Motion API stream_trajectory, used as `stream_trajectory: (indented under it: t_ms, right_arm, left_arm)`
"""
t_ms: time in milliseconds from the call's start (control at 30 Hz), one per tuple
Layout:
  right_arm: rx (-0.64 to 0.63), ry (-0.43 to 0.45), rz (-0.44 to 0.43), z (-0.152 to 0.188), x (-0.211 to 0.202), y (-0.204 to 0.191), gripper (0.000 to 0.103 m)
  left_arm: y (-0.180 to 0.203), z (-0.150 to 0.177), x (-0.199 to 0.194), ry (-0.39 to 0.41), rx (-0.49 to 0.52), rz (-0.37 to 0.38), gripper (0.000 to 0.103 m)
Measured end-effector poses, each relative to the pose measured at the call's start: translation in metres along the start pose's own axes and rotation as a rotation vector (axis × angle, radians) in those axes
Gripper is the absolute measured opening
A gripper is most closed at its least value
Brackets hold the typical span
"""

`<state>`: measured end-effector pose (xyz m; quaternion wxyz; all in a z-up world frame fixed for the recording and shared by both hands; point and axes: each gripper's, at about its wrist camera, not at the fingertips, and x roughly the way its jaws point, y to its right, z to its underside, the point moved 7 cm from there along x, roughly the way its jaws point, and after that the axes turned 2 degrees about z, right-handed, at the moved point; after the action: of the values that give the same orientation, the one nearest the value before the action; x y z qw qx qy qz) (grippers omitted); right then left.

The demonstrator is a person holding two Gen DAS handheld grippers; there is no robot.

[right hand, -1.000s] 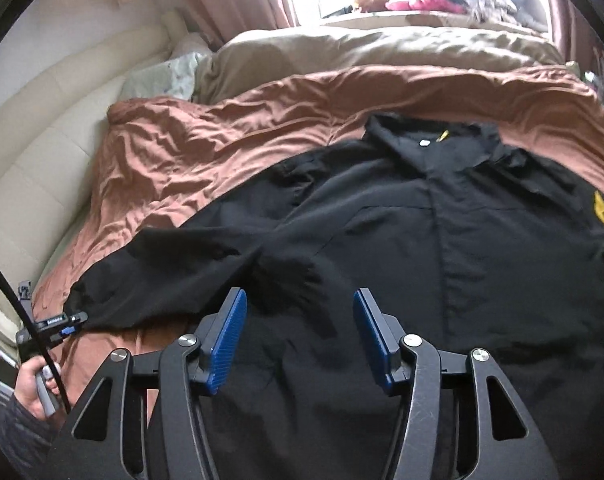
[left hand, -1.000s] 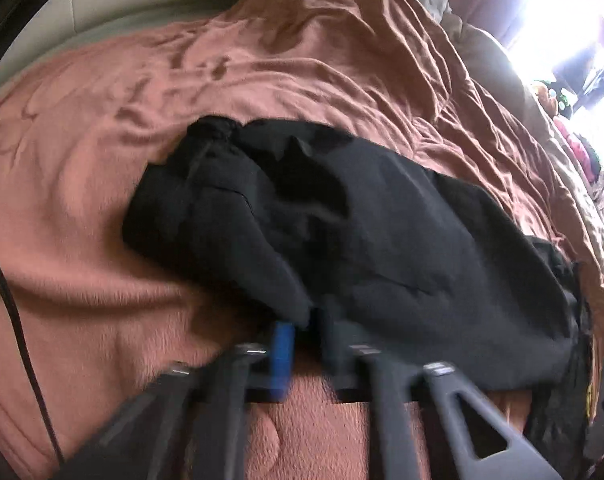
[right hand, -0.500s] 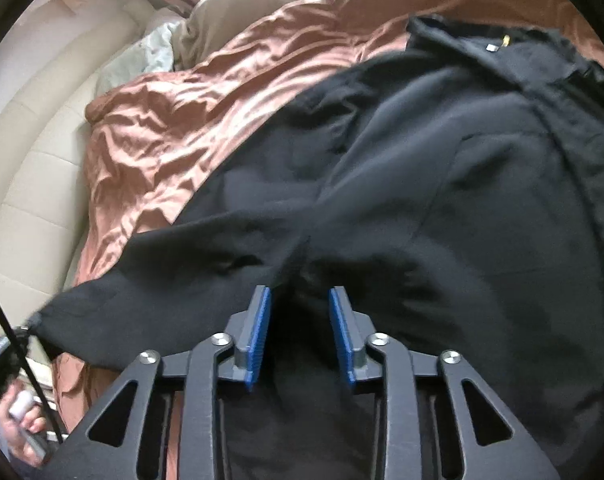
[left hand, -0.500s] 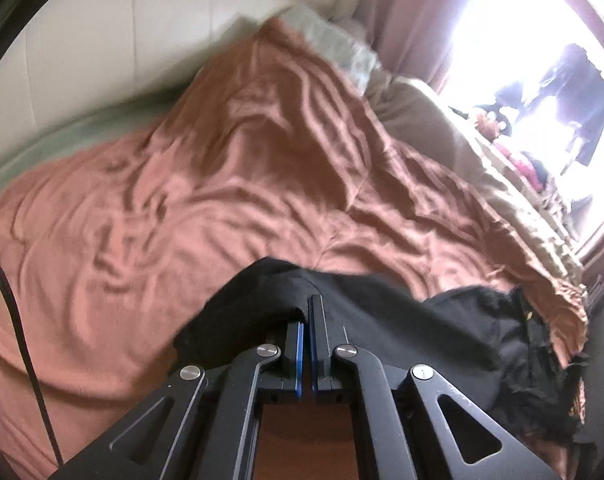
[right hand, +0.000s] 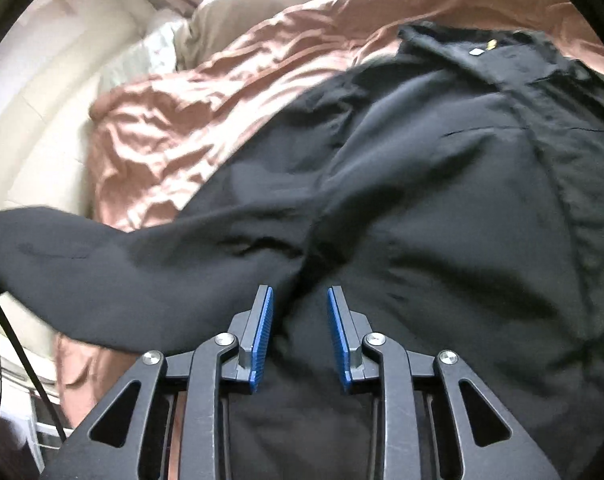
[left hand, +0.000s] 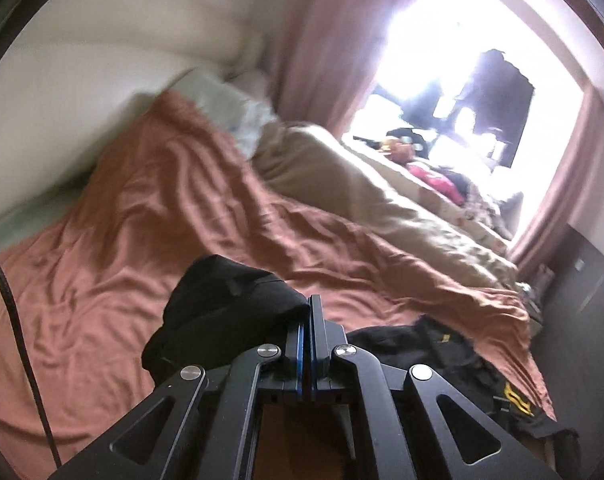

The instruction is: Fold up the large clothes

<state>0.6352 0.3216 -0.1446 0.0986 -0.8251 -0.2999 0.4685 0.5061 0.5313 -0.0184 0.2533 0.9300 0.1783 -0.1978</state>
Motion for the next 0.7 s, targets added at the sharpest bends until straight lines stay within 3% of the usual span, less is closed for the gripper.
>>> stream_trajectory:
  t_ms: [133,300,533,700]
  right_arm:
    - [0.027,0.065,-0.016,0.009,-0.053,0.024,0.03]
    - [0.076,0.113,0.025,0.033,-0.096,0.061,0.032]
    - [0.274,0.139,-0.013,0.058,-0.126,0.115,0.032]
    - [0.326,0.142,-0.039,0.051,-0.127,0.131,0.032]
  left_arm:
    - [0.061,-0.009,-0.001,0.005,0.051,0.08,0.001]
    - [0.144,-0.01,0.007,-0.006,0.137,0.176,0.001]
    - [0.241,0.011,0.031,-0.06,0.252,0.284,0.001]
    - [0.301,0.039,0.05,-0.116,0.31,0.354,0.001]
